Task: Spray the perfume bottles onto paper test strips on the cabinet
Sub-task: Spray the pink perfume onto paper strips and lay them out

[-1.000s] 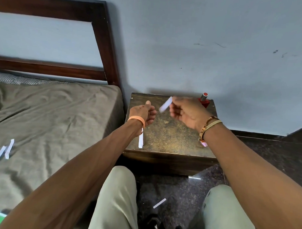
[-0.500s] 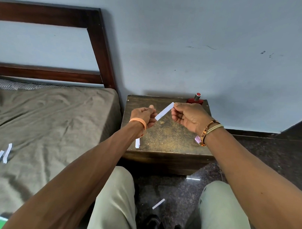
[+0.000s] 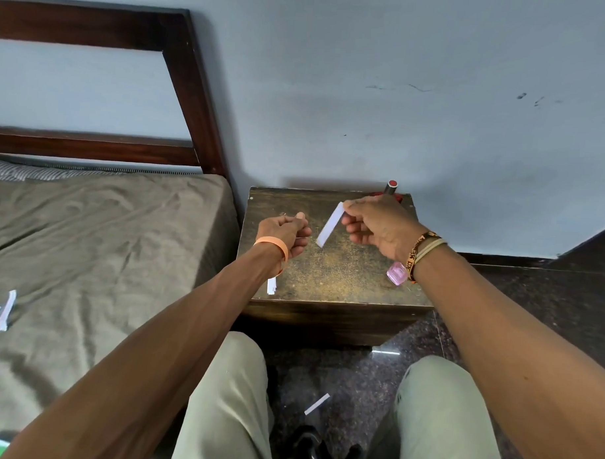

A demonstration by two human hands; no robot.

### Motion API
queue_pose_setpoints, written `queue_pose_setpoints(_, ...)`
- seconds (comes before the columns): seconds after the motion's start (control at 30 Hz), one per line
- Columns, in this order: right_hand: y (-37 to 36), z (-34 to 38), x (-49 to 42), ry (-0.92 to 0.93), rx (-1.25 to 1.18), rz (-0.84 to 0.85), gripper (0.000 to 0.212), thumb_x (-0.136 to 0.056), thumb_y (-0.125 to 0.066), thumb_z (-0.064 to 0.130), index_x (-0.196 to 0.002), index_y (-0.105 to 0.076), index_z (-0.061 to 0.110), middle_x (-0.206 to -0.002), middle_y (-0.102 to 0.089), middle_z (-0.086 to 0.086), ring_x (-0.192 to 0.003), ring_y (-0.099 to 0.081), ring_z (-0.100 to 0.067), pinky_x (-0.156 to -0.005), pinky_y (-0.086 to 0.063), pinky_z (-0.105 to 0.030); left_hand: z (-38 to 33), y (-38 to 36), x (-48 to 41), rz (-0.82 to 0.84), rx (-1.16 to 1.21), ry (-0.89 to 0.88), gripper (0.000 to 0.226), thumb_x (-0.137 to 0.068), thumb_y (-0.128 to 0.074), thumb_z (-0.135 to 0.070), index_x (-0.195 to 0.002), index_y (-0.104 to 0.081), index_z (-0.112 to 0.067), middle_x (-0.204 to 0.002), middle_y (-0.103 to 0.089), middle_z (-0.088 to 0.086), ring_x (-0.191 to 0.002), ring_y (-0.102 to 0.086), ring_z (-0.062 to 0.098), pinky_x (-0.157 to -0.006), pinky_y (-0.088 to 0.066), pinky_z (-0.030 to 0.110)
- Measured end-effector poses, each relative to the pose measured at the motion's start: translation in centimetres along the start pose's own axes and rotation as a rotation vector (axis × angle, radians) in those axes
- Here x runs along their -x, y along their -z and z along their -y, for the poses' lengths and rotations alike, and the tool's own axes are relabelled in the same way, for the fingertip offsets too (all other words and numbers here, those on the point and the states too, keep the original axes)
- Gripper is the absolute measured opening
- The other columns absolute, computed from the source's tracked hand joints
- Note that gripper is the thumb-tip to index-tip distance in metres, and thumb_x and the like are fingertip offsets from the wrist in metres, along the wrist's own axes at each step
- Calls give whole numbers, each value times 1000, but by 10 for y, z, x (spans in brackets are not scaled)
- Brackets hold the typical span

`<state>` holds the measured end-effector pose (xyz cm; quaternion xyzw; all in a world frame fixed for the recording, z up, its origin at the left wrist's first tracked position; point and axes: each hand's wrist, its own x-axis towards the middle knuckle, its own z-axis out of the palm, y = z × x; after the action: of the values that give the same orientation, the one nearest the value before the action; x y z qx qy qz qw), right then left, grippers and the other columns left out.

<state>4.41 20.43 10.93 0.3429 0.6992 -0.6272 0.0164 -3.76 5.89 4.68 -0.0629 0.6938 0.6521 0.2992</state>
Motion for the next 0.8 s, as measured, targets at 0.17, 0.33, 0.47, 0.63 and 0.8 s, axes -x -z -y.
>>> queue_pose_setpoints(0.17,18,8,8,-63,-502,302,14,-91,-61,17,-96,-66,6,-79,-66,-6,-71,-62,-16,-68,-53,-29,2,0,-2,-3,-6,4,20,-92,-62,-23,-100,-66,-6,-74,-68,4,-55,-59,11,-52,-51,22)
queue_pose_setpoints(0.33,19,5,7,-109,-265,238,15,-94,-58,14,-100,-65,2,-81,-66,-8,-73,-62,-18,-73,-54,-32,6,1,-3,7,-29,15,17,-92,-62,-22,-100,-65,-6,-75,-68,5,-56,-59,11,-52,-51,22)
queue_pose_setpoints(0.47,22,9,5,-109,-572,361,15,-89,-59,13,-98,-65,3,-79,-66,-8,-71,-63,-17,-65,-57,-29,9,2,-4,26,-36,18,17,-92,-63,-22,-99,-65,-7,-79,-69,7,-57,-60,11,-51,-52,21)
queue_pose_setpoints(0.63,15,-2,-2,0,-143,276,17,-91,-63,17,-98,-68,3,-80,-67,-7,-68,-62,-16,-68,-54,-30,12,0,-7,27,-52,24,10,-91,-63,-18,-94,-64,-9,-80,-70,7,-59,-61,13,-55,-53,24)
queue_pose_setpoints(0.8,14,-13,-13,-95,-146,180,18,-91,-63,14,-100,-67,-2,-76,-67,-7,-65,-61,-16,-64,-55,-29,16,0,-10,41,-80,14,17,-89,-66,-20,-98,-65,-6,-82,-70,9,-60,-61,13,-54,-52,23)
